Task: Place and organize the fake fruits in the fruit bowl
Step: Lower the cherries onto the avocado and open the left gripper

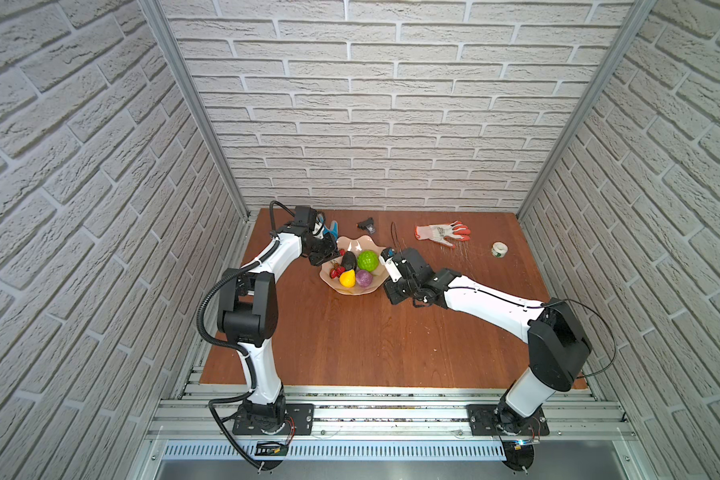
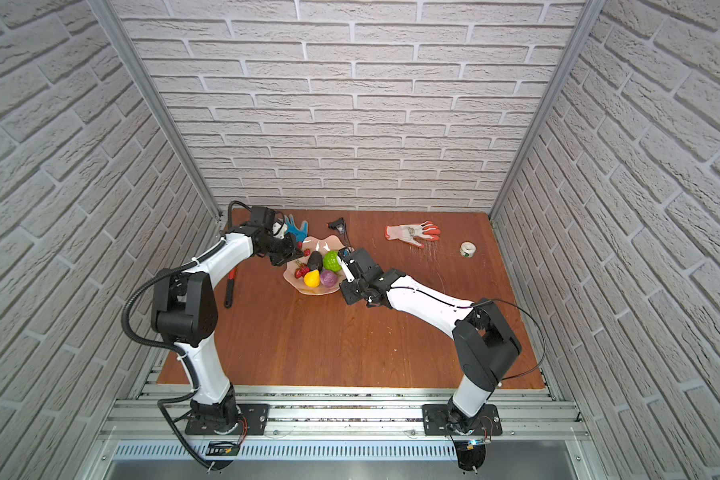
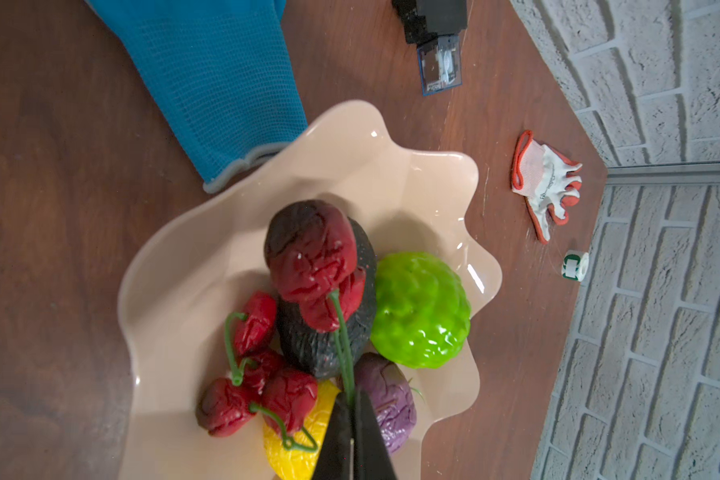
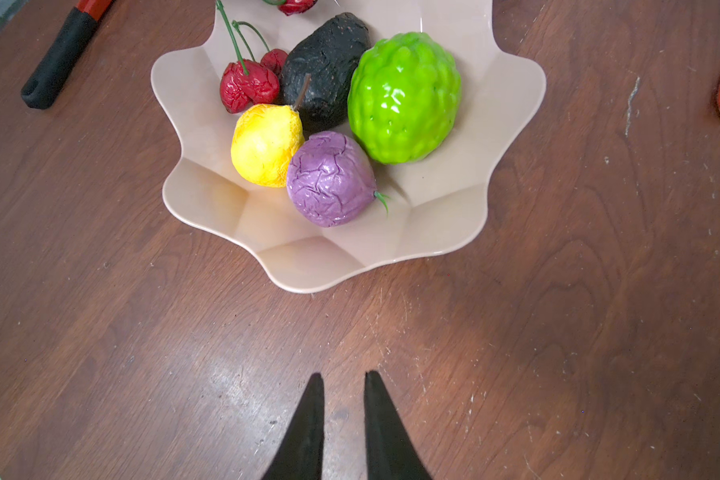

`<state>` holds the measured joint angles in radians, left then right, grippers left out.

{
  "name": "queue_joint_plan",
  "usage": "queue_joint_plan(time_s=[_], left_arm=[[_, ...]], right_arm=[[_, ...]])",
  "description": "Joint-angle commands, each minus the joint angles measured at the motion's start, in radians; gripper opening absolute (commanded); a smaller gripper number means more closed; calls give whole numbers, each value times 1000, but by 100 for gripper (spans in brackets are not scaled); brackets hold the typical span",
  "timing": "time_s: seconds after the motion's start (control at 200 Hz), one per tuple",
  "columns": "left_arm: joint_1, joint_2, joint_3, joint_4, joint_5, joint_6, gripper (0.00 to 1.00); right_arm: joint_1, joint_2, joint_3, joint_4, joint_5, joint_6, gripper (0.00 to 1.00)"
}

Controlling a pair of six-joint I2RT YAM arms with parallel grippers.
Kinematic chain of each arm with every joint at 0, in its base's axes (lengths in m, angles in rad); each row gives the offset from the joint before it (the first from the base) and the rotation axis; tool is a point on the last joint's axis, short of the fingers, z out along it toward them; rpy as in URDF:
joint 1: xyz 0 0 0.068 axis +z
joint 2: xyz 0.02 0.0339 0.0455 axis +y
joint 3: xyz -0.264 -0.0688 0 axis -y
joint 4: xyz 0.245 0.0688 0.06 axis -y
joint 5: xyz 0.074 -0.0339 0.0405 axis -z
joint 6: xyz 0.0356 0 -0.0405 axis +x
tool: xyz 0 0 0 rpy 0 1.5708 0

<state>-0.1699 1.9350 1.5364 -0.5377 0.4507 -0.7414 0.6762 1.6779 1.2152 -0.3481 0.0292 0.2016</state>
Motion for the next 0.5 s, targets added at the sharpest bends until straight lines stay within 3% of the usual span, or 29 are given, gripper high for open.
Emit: queue_joint_plan(time_s=[0.0, 0.495], left_arm=[[13, 28, 34, 33, -19, 24, 0], [7, 4, -32, 48, -18, 10, 0]], right_arm=[[2, -32, -22, 9, 11, -10, 21], [2, -29, -33, 20, 6, -10, 21]])
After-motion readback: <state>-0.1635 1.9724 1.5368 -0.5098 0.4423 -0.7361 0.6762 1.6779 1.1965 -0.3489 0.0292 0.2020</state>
